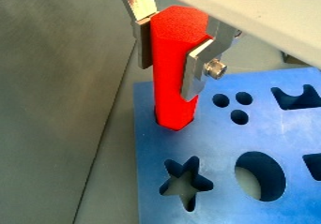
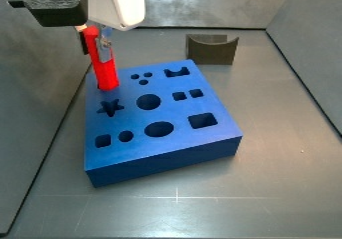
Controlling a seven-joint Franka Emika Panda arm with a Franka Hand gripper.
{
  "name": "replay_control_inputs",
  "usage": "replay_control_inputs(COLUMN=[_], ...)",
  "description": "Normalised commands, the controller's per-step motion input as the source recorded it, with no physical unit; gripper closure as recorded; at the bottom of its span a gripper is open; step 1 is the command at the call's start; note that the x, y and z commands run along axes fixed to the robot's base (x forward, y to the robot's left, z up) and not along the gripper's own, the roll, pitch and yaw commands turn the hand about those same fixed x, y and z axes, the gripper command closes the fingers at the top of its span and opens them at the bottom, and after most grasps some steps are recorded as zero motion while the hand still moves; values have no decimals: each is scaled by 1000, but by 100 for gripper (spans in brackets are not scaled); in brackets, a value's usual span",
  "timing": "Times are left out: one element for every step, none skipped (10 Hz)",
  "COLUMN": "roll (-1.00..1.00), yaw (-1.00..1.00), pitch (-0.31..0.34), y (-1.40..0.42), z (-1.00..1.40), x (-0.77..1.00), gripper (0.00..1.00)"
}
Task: Pick up the hexagon object. Move up. Move to above the board. Insert the hexagon object.
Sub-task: Pick up the hexagon object, then move up, then move to above the board.
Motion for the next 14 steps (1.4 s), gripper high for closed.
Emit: replay_control_inputs(roll=[0, 0, -5, -19, -44, -73, -86, -98, -119, 360, 336, 285, 238, 125], yaw=[0, 0, 55, 59, 54, 42, 27, 14, 6, 250, 230, 171, 132, 73], pitch=[0, 0, 6, 34, 48, 61, 64, 65, 66, -264, -260, -233, -191, -90], y=[0, 0, -49, -49, -35, -23, -14, -8, 2, 110, 105, 63, 35, 16], z=[0, 833, 829, 767, 684, 558, 459, 362, 231, 1000, 1000, 986, 913, 741], x=[0, 0, -4, -21, -17, -16, -16, -19, -22, -265, -287, -261, -215, -111], gripper=[100, 100, 100, 100, 100, 100, 100, 100, 100, 100, 100, 100, 100, 100])
